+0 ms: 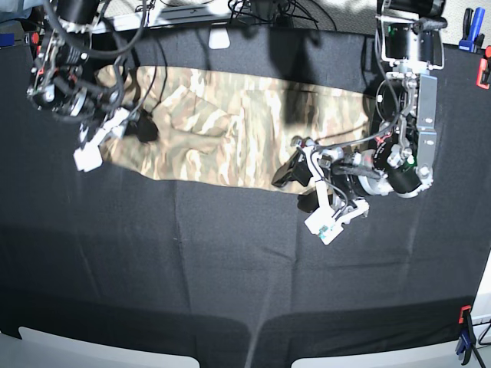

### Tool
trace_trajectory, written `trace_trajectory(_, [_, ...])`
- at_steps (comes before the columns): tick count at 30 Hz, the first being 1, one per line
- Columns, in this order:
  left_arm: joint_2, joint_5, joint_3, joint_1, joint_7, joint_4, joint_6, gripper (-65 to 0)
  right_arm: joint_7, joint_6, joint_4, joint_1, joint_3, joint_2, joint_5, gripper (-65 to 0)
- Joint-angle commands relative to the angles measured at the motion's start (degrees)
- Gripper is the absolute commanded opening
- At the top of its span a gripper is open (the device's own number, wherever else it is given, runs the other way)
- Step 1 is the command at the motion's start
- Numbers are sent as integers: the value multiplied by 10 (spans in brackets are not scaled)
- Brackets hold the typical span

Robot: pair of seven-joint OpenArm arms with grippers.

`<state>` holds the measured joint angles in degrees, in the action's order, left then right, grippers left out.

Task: Layout the t-shirt on the table in an organized manner, then fold the t-shirt properly
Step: 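Grasp the other strip end with the right gripper and fold it over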

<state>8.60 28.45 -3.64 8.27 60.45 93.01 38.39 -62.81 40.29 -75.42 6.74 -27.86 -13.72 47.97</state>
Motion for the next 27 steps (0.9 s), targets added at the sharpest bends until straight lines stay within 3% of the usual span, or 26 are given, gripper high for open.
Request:
trace_trajectory(1, [2,11,2,12,-9,11,2,-279,-18,-3,-4,-10,-4,-13,-23,-650])
trace_trajectory(6, [2,12,2,12,-9,11,2,-279,-19,-8,-4,-54,-42,-37,-35,-650])
trace_trajectory(14, [1,36,2,12,-8,11,2,-279,-19,-20,-3,-151,-123,-78,-179,-650])
trace_trajectory(17, [1,71,2,12,18,11,2,-279,-19,-24,-3,-195,-142,-85,-206,-650])
trace_trajectory(20, [0,103,2,3,32,11,-25,-279,-19,-48,-3,-229,-136,-79,-189,-650])
trace_trajectory(23, [0,101,2,-13,18,11,-47,-279,-19,-48,-4,-241,-112,-60,-149,-650])
trace_trajectory(27, [0,100,2,-32,7,11,-46,-279,-20,-48,-5,-237,-49,-26,-139,-650])
